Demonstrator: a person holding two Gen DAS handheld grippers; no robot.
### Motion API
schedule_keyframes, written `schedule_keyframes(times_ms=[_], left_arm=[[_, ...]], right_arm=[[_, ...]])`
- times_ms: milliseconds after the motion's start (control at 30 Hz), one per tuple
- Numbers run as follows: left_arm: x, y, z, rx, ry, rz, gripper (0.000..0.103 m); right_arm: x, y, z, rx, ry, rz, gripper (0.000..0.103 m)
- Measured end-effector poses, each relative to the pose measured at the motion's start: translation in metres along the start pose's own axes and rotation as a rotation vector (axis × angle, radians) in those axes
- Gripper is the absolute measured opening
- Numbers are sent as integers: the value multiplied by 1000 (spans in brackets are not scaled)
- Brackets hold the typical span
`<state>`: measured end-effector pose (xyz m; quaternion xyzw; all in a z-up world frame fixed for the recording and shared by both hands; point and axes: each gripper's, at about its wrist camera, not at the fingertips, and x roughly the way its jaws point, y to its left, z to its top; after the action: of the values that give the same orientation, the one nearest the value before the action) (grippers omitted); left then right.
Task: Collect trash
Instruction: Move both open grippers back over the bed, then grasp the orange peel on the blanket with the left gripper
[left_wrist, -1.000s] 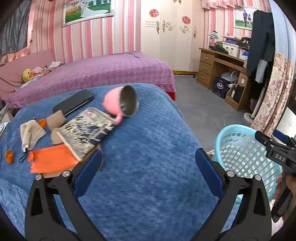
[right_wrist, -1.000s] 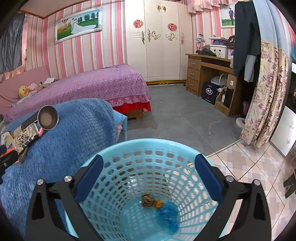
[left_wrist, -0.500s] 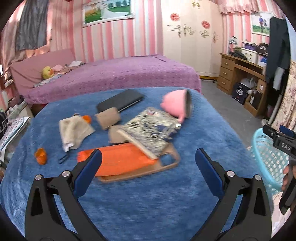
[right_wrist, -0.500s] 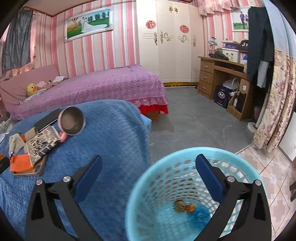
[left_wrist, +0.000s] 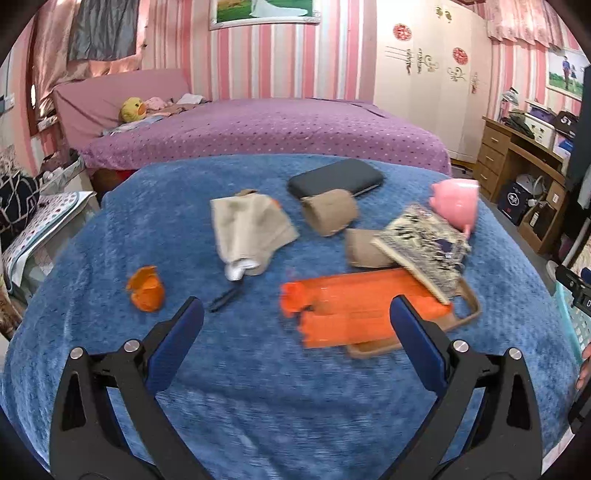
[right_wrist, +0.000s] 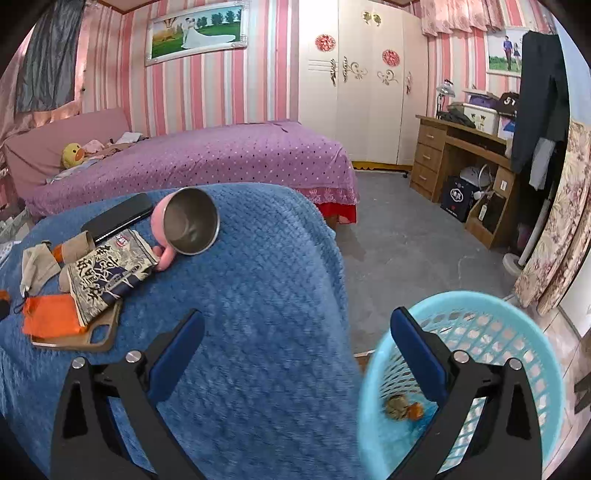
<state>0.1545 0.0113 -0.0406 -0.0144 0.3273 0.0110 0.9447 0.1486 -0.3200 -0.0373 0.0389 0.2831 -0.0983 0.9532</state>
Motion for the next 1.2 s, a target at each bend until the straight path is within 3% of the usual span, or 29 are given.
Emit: schedule_keyframes(times_ms=[500,767,900,1200], left_arm=[[34,96,7,-94,67,130,97],[59,131,7,-156,139,94,94],[67,134,6,-154,164,53,74],[70,117,8,-74,157,73,30]], right_arm=[[5,55,-5,-53,1,-21,98],[9,56,-5,-30,17,-9,98],[10,62,-5,-54,12,5,98],[11,74,-4,-97,2,18,98]])
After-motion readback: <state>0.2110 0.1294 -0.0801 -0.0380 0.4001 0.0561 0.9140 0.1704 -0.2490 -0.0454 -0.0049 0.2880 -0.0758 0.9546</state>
